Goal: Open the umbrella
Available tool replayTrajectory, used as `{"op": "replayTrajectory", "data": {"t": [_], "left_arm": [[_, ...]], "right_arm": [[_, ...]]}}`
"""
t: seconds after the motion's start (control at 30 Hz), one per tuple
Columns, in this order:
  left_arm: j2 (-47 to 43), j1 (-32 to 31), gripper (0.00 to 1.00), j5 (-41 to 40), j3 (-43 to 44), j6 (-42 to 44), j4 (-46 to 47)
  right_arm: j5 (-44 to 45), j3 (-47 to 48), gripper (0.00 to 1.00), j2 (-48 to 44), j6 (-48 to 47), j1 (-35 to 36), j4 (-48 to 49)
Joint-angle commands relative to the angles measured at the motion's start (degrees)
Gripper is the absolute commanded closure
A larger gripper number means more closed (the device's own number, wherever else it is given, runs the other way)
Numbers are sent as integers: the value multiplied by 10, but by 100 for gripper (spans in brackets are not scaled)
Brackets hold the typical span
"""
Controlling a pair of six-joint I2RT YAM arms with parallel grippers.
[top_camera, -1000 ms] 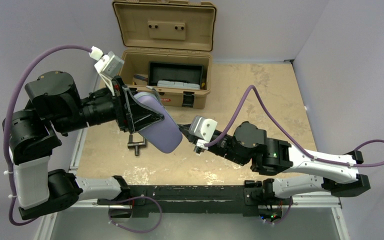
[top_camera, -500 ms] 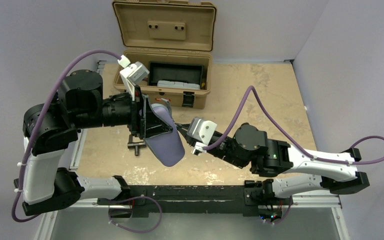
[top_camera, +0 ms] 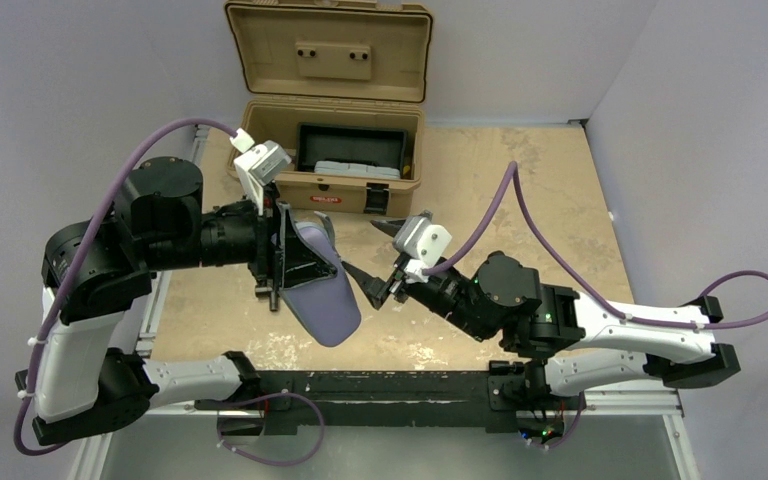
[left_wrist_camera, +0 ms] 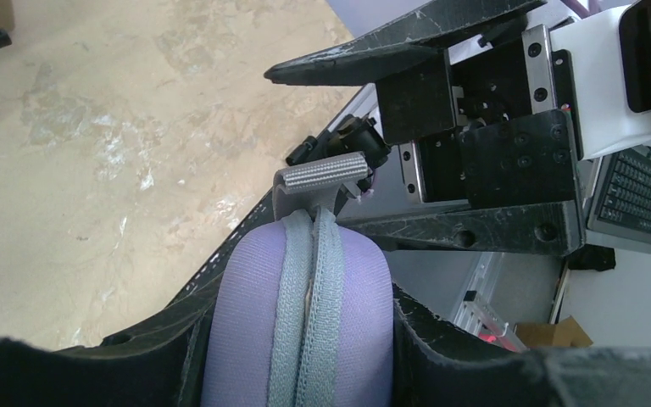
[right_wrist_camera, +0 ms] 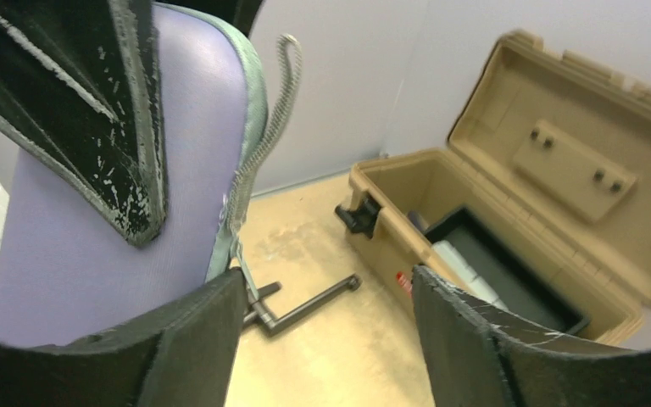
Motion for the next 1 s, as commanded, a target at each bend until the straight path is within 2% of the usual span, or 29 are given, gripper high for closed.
{"op": "replayTrajectory", "data": {"t": [0.0,0.13,0.33,0.53,0.67,0.8,0.97], "left_arm": [[-18,13,100,-23,-31,-28,63],[-41,34,100,-45,-80,-45,78],[-82,66,100,-65,-202,-96,129],[-99,75,100,-81,-330,-138,166],[-79,79,100,-41,-399,-151,199],[-27,80,100,-51,-425,-173,175],[65,80,100,-87,-422,-205,116]], "right_arm": [[82,-22,26,-23,148,3,-15],[118,-23,20,-29,317,2,-119],[66,-52,14,-64,473,2,-174],[11,-68,10,-59,545,-5,-201],[-57,-92,9,-46,565,-53,-204],[-157,-156,9,-53,571,-141,-176],[-168,-181,7,-62,581,-161,-170]]}}
